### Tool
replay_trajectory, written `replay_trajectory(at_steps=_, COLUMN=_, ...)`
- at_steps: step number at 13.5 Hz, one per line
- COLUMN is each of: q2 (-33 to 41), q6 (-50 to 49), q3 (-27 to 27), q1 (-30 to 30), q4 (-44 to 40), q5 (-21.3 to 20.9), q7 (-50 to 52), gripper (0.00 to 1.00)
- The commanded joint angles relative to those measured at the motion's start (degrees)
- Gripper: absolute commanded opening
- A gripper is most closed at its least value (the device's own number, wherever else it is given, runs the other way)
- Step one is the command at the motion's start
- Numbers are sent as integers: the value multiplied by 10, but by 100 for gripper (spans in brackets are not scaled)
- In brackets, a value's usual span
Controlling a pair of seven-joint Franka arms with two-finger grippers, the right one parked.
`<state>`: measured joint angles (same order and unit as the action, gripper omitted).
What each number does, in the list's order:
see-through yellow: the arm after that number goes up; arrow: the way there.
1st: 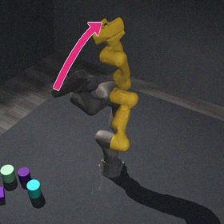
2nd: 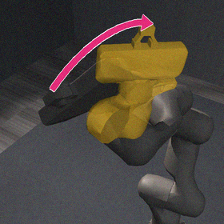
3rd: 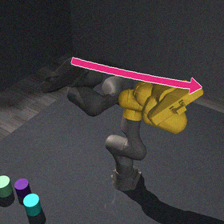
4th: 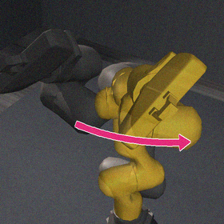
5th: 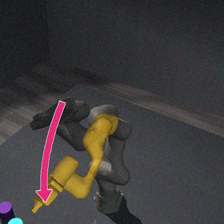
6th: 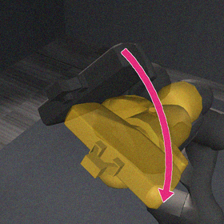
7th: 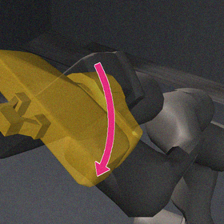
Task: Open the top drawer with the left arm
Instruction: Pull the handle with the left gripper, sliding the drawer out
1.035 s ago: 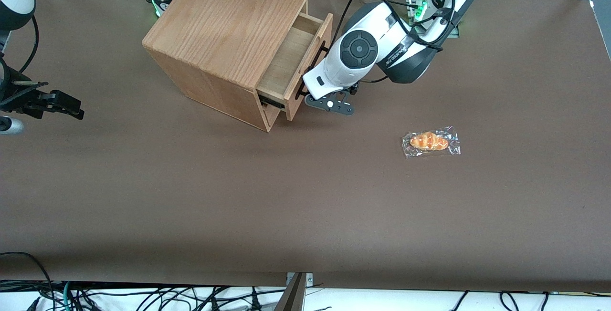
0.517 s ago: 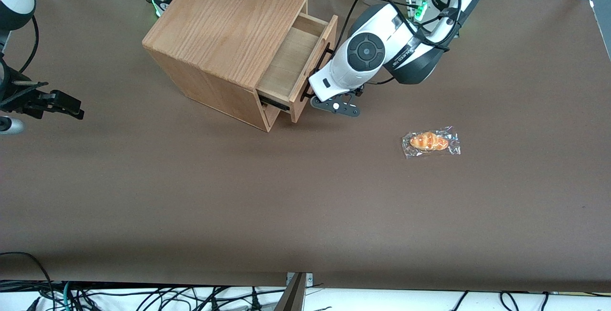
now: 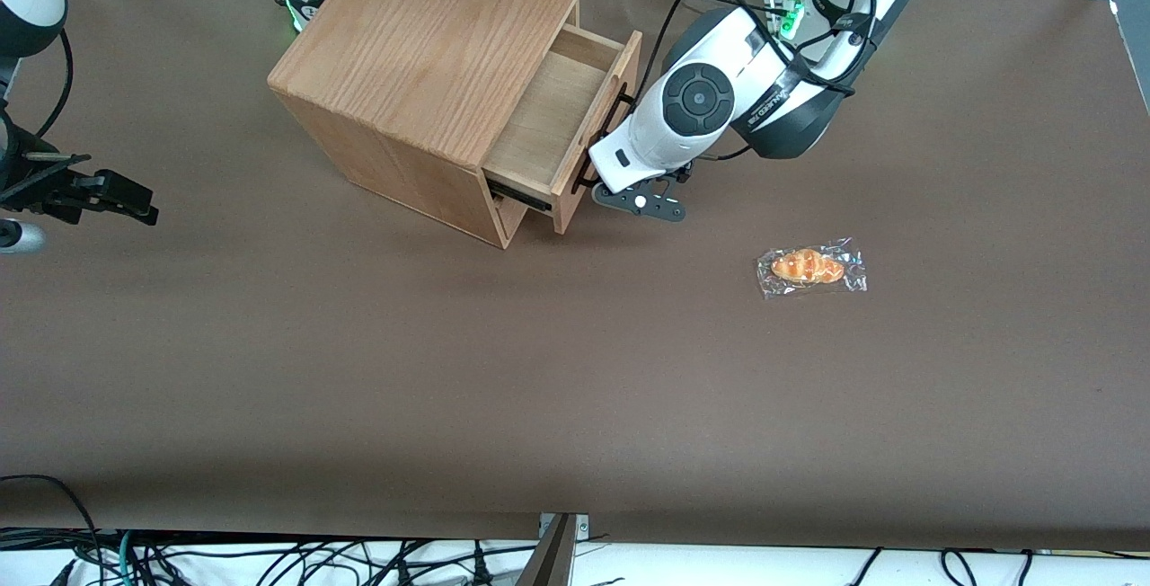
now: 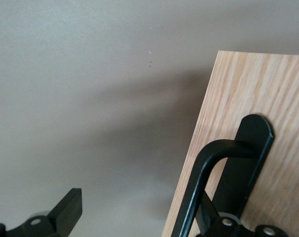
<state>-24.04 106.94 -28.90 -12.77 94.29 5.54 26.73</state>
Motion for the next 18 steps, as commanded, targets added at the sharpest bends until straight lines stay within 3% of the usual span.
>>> replay_trajectory(at_steps=1, q2=26, q6=-5, q3=-1, q1=12, q4=24, q5=-11, q7=-24, gripper=100)
replay_trajectory(at_steps=5, q2=29, q6=-6, q3=-1, q1=19, q4=28, q5=-13, q7=-27, gripper=100)
replay_trajectory(at_steps=7, q2=34, q6=-6, q3=-4, q1=19, q4=29, q5=-45, q7=-27, gripper=100)
replay_trajectory(at_steps=18, q2=36, q6=-17, q3=-2, q1=31, q4=30, q5=-48, q7=-40, gripper=100)
